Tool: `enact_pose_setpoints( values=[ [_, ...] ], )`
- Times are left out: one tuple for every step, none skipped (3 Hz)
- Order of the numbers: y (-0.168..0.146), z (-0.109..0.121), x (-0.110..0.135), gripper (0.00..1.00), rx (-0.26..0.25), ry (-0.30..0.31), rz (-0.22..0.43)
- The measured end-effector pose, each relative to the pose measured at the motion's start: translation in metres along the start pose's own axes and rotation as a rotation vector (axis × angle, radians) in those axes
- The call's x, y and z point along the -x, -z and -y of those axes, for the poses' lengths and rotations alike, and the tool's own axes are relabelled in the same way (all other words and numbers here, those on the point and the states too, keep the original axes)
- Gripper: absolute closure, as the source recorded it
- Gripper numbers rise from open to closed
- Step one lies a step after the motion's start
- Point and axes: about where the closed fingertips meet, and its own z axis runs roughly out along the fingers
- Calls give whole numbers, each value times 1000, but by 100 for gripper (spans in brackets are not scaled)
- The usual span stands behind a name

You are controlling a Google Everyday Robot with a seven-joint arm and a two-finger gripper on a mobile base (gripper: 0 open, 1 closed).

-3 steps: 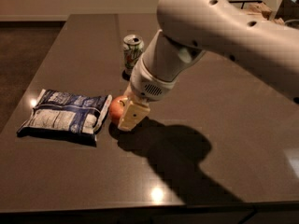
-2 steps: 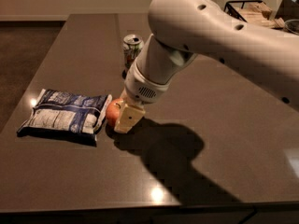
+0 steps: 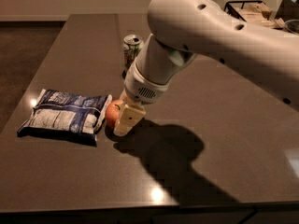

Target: Move apple near blue chip bag

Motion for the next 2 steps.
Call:
enact_pose_setpoints(
  values=[
    [0,-1,1,0,-1,2,-1],
    [0,-1,1,0,-1,2,-1]
  ],
)
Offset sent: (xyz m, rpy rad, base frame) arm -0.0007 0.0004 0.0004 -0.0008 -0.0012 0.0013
